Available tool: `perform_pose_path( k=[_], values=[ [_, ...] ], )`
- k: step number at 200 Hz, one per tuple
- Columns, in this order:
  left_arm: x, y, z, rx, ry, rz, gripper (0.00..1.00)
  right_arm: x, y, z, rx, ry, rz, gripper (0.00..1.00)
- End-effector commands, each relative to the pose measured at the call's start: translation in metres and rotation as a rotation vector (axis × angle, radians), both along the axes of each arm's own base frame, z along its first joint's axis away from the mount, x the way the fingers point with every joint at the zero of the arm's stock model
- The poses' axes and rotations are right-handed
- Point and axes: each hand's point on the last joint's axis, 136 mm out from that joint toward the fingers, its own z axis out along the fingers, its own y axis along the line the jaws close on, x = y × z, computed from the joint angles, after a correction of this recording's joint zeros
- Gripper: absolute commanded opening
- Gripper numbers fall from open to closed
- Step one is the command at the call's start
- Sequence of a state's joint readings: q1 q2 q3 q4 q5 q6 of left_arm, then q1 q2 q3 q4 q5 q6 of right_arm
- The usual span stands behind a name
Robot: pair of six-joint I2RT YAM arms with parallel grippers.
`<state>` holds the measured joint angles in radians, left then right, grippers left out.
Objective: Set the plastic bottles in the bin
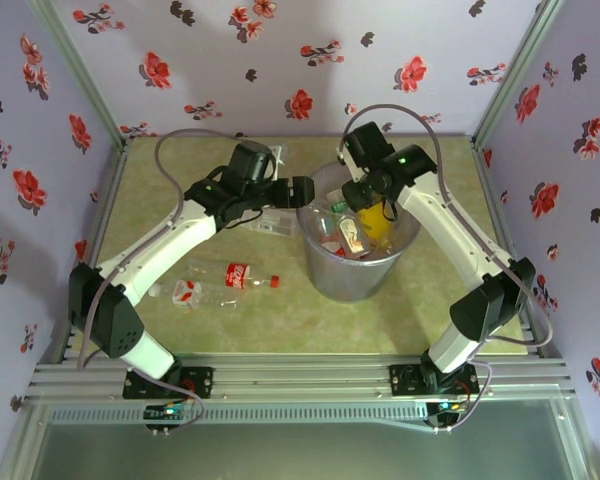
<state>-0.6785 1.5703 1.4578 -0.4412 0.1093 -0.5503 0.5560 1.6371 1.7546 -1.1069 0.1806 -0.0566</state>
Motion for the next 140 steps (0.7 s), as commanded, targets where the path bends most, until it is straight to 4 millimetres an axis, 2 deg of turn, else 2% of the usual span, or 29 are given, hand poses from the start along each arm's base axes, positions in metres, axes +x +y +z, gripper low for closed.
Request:
perform_pose_path(
  k=[1,20,39,59,76,114,140],
  values=[
    [0.000,-0.008,0.008,-0.023,-0.009,-0.011,0.89,0.004,0.010,0.017,0.076,-0.061,0.036,0.69],
    [0.000,-0.009,0.009,-0.029,-0.011,-0.011,0.89,0.004,0.007,0.038,0.106,-0.116,0.031,0.75],
    [-0.001,-0.011,0.010,-0.035,-0.014,-0.014,0.88,0.000,0.002,0.054,0.111,-0.149,0.018,0.75],
    [-0.001,-0.012,0.010,-0.037,-0.014,-0.013,0.88,-0.006,-0.003,0.060,0.128,-0.158,-0.005,0.72],
    [-0.001,-0.011,0.010,-0.038,-0.014,-0.011,0.88,-0.012,-0.005,0.056,0.142,-0.141,-0.026,0.66],
    [-0.001,-0.012,0.010,-0.041,-0.015,-0.011,0.88,-0.019,-0.015,0.031,0.115,-0.095,-0.079,0.52],
    [-0.001,-0.012,0.009,-0.043,-0.012,-0.009,0.88,-0.022,-0.011,0.018,0.146,-0.073,-0.086,0.50]
  ],
)
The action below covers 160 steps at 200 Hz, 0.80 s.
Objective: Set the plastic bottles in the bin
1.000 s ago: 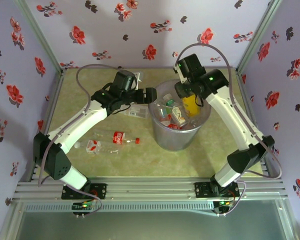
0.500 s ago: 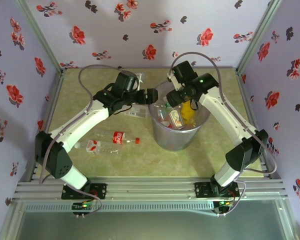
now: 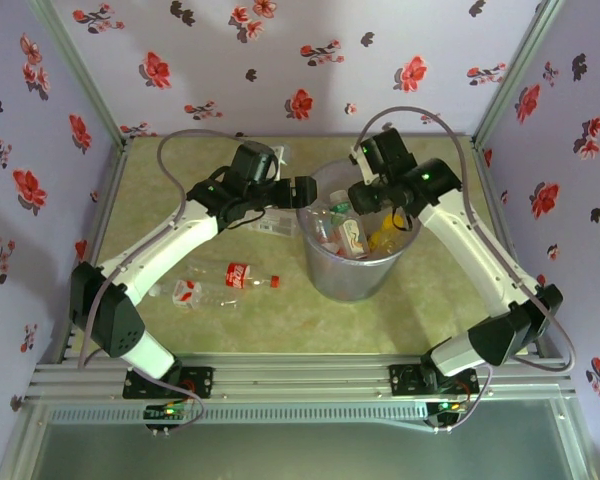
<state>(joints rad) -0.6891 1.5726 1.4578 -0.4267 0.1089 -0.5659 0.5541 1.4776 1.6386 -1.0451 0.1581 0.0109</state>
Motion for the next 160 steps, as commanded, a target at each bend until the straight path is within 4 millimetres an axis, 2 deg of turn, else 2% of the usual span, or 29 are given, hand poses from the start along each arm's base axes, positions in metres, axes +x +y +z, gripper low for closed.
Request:
perform_pose_path(
  k=[1,13,30,63,95,112,132,160],
  values=[
    [0.001,-0.007,0.007,-0.026,-0.011,-0.007,0.88,0.000,-0.001,-0.004,0.041,-0.002,-0.038,0.50],
    [0.000,-0.007,0.009,-0.028,-0.013,-0.010,0.88,0.001,0.000,0.003,0.069,-0.031,-0.043,0.50],
    [0.000,-0.007,0.012,-0.030,-0.022,-0.012,0.88,0.002,0.002,0.025,0.130,-0.103,-0.045,0.54],
    [0.002,-0.001,0.037,-0.029,-0.088,-0.001,0.93,-0.001,0.002,0.067,0.247,-0.245,-0.045,0.61],
    [0.003,0.011,0.060,-0.013,-0.135,0.031,1.00,-0.002,0.003,0.081,0.316,-0.299,-0.054,0.67],
    [0.005,0.024,0.070,-0.025,-0.146,0.068,1.00,-0.001,0.004,0.084,0.339,-0.312,-0.062,0.72],
    [0.010,0.049,0.073,-0.026,-0.146,0.142,1.00,0.000,0.005,0.085,0.364,-0.314,-0.066,0.76],
    [0.020,0.095,0.062,-0.031,-0.107,0.299,1.00,0.000,0.004,0.085,0.375,-0.322,-0.069,0.80]
  ],
)
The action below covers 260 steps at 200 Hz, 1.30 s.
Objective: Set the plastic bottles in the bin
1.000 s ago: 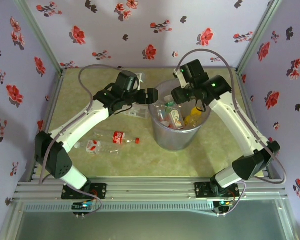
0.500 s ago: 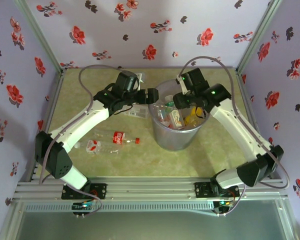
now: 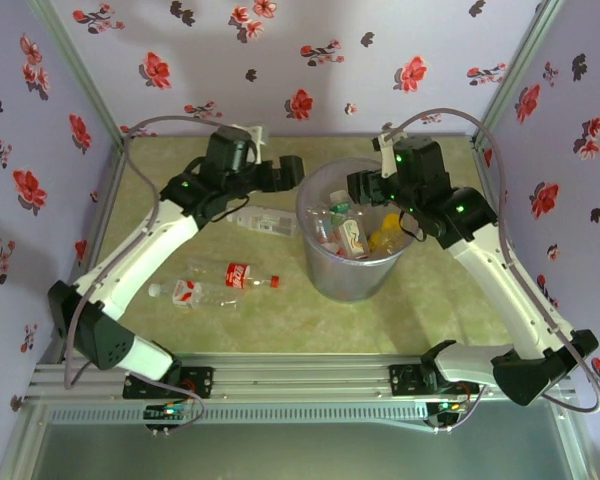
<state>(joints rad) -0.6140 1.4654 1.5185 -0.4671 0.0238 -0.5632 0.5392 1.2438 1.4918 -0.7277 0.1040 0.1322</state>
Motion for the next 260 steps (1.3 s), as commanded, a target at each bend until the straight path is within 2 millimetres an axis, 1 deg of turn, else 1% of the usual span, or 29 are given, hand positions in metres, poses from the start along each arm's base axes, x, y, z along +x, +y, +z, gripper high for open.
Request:
perform_pose_path(
  k=[1,17,30,56,81,90,112,131,156,179,212,235,249,260],
  values=[
    [0.006,0.047,-0.005,-0.004,0.029,0.159,1.00,0.003,0.002,0.009,0.051,-0.029,-0.007,0.80],
    [0.015,0.069,-0.025,-0.024,0.093,0.238,1.00,0.001,0.000,0.007,0.053,-0.032,-0.007,0.80],
    [0.024,0.081,-0.045,-0.070,0.166,0.291,1.00,0.000,-0.001,0.005,0.051,-0.030,-0.008,0.81],
    [0.041,0.108,-0.097,-0.209,0.346,0.482,1.00,-0.005,-0.005,0.001,0.046,-0.026,-0.017,0.81],
    [0.044,0.128,-0.145,-0.263,0.506,0.676,1.00,-0.010,-0.012,0.000,0.044,-0.032,-0.029,0.81],
    [0.044,0.131,-0.158,-0.263,0.552,0.725,1.00,-0.012,-0.014,-0.001,0.044,-0.031,-0.034,0.81],
    [0.043,0.134,-0.187,-0.261,0.655,0.823,1.00,-0.016,-0.019,-0.003,0.042,-0.033,-0.044,0.81],
    [0.045,0.129,-0.210,-0.284,0.733,0.875,1.00,-0.019,-0.022,-0.003,0.039,-0.037,-0.049,0.81],
    [0.046,0.122,-0.235,-0.325,0.807,0.913,1.00,-0.021,-0.027,-0.006,0.031,-0.037,-0.063,0.81],
    [0.052,0.116,-0.253,-0.363,0.837,0.933,1.00,-0.023,-0.027,-0.008,0.030,-0.033,-0.062,0.81],
    [0.060,0.111,-0.272,-0.400,0.870,0.963,1.00,-0.023,-0.027,-0.013,0.021,-0.021,-0.061,0.81],
    [0.059,0.109,-0.292,-0.407,0.908,0.990,0.99,-0.023,-0.029,-0.014,0.016,-0.021,-0.067,0.81],
    [0.061,0.107,-0.300,-0.417,0.918,0.996,0.98,-0.025,-0.030,-0.012,0.019,-0.025,-0.069,0.81],
    [0.064,0.105,-0.303,-0.422,0.922,0.997,0.96,-0.026,-0.031,-0.013,0.015,-0.023,-0.071,0.81]
  ],
)
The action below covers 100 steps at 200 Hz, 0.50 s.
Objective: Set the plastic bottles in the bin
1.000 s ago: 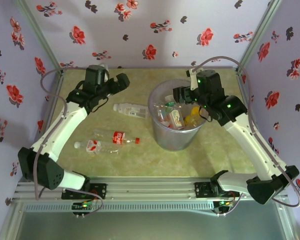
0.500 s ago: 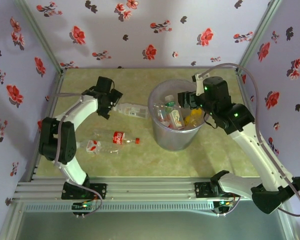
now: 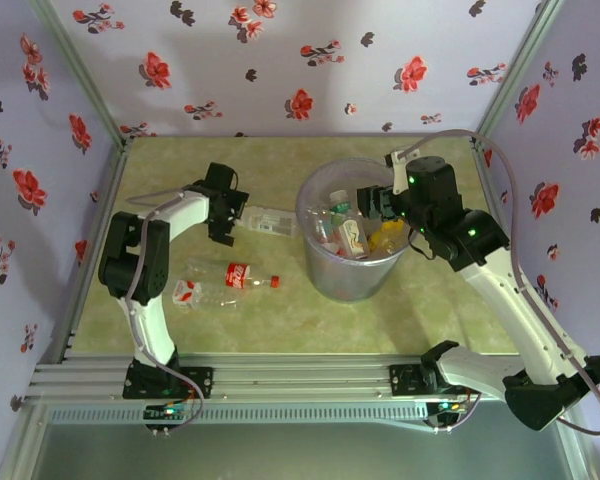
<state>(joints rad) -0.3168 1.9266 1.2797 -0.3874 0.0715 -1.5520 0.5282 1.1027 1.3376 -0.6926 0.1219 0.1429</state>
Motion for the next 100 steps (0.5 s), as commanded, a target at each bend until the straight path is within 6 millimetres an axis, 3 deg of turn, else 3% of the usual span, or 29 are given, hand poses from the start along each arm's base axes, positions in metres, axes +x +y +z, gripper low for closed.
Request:
perform_pose_path(
  k=[1,15,79,100],
  values=[
    [0.0046,-0.0049,-0.0123,-0.035,0.018,0.040,0.96,-0.0034,-0.0098,-0.0003,0.004,-0.002,-0.039,0.81],
    [0.0083,-0.0062,-0.0143,-0.033,0.018,0.036,0.92,-0.0055,-0.0122,-0.0007,0.000,-0.002,-0.045,0.81],
    [0.0048,-0.0060,-0.0177,-0.041,0.028,0.043,0.58,-0.0061,-0.0143,-0.0057,-0.015,0.009,-0.051,0.82],
    [0.0076,-0.0056,-0.0111,-0.058,0.003,0.041,0.54,-0.0054,-0.0136,-0.0059,-0.026,0.009,-0.043,0.82]
  ],
)
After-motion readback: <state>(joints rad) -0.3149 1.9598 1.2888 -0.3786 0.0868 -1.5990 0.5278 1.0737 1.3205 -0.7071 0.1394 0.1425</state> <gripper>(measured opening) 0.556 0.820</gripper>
